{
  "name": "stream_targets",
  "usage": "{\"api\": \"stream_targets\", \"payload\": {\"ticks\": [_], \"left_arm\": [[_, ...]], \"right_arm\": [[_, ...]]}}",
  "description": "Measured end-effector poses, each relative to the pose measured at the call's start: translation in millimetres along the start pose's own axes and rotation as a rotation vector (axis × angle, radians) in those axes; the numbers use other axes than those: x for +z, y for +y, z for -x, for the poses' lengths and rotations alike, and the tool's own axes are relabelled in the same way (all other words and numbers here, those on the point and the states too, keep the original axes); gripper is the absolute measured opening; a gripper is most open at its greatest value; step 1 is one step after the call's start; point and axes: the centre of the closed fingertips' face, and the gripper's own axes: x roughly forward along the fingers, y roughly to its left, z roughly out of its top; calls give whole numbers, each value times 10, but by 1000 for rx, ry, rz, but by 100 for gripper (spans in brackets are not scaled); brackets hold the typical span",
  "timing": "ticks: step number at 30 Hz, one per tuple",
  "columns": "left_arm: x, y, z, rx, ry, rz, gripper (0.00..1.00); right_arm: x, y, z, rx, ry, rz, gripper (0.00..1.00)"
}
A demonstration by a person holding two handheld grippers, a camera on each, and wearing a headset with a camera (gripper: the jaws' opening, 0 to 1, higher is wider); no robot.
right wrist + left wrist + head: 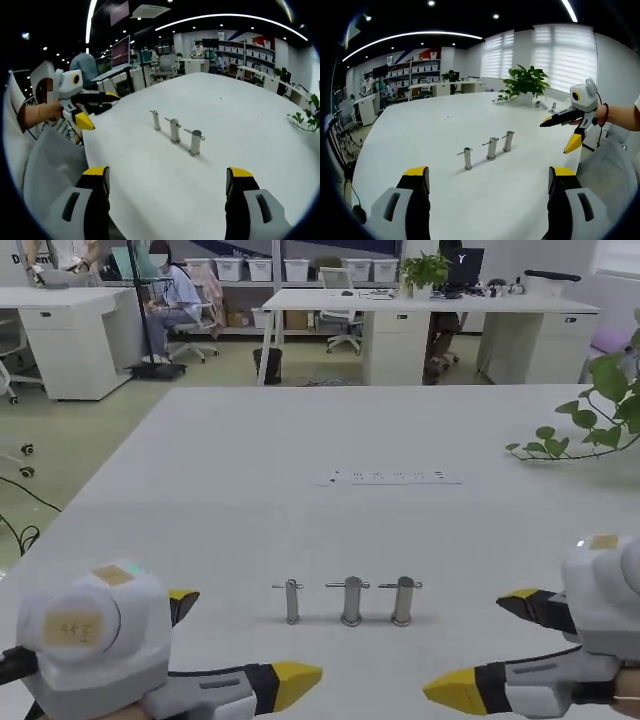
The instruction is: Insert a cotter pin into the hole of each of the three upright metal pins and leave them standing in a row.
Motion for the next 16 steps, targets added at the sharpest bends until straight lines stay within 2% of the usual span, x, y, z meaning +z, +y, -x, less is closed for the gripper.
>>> {"api": "stream_targets", "payload": {"ticks": [16], "left_arm": [[-20,23,70,8,-1,-4,98]], "right_arm": [[6,45,14,-32,-22,-8,93]]}}
